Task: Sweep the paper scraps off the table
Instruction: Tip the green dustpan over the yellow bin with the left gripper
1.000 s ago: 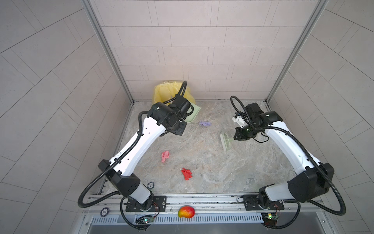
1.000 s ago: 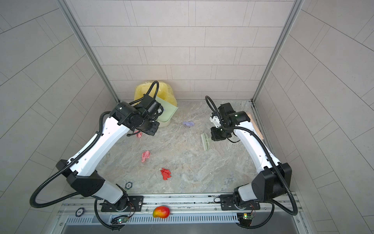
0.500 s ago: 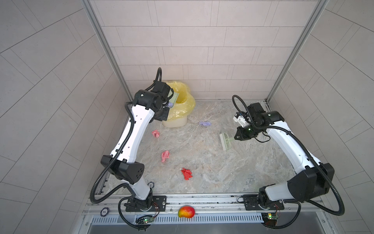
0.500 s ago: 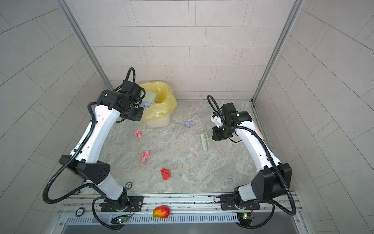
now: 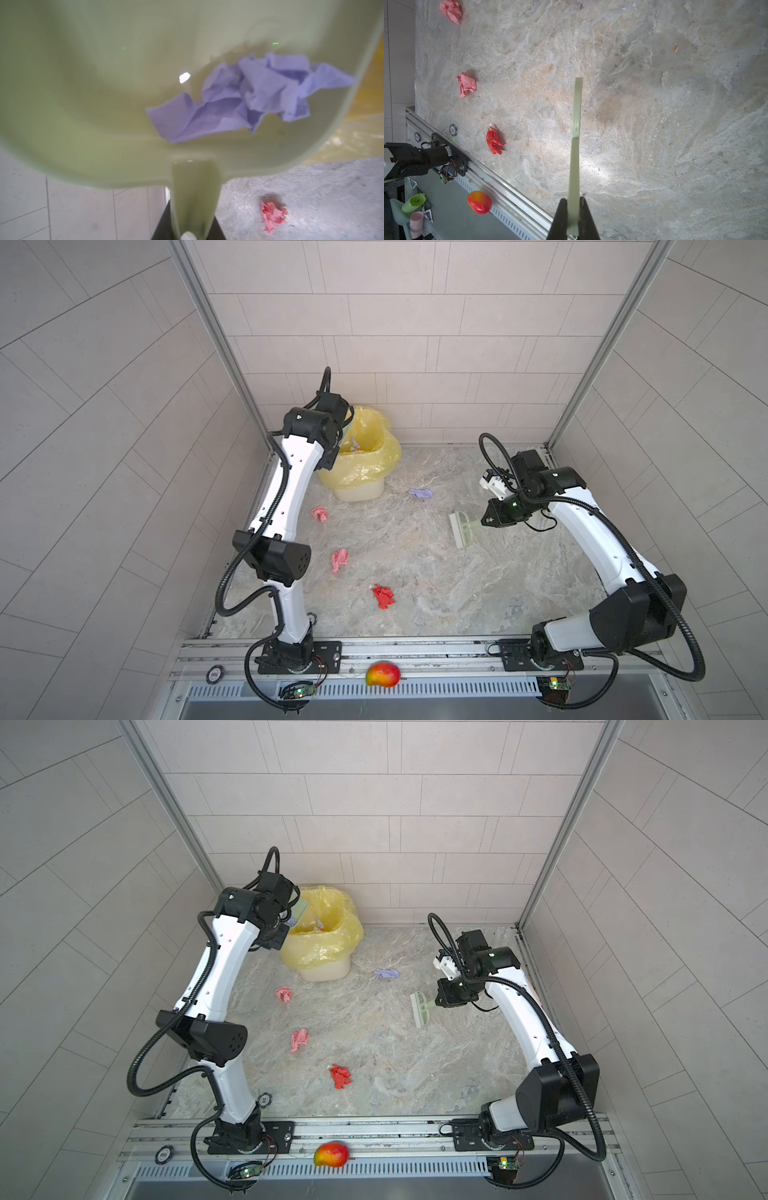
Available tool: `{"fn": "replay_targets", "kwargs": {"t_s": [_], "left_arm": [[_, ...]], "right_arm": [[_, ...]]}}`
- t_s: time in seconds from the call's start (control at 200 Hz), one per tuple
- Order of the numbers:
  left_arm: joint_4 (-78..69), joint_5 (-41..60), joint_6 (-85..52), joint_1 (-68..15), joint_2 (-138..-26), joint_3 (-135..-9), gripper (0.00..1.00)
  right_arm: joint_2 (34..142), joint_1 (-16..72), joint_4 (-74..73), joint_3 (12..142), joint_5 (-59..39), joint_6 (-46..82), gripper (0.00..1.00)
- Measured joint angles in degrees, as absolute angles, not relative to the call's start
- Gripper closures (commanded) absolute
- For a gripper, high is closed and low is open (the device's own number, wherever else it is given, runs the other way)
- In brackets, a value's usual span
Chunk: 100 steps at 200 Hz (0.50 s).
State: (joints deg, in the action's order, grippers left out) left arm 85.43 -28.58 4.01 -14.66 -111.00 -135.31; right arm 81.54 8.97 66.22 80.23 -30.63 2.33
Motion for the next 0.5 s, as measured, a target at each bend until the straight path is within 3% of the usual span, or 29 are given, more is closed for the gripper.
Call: {"fn": "replay_targets", "kwargs": {"t_s": [0.5], "left_arm": [[76.4, -51.8, 22.0, -17.9, -113.2, -133.0, 1.0]], "right_arm": [[82.6, 9.0, 66.4, 80.2, -30.9, 2.3, 1.0]]}}
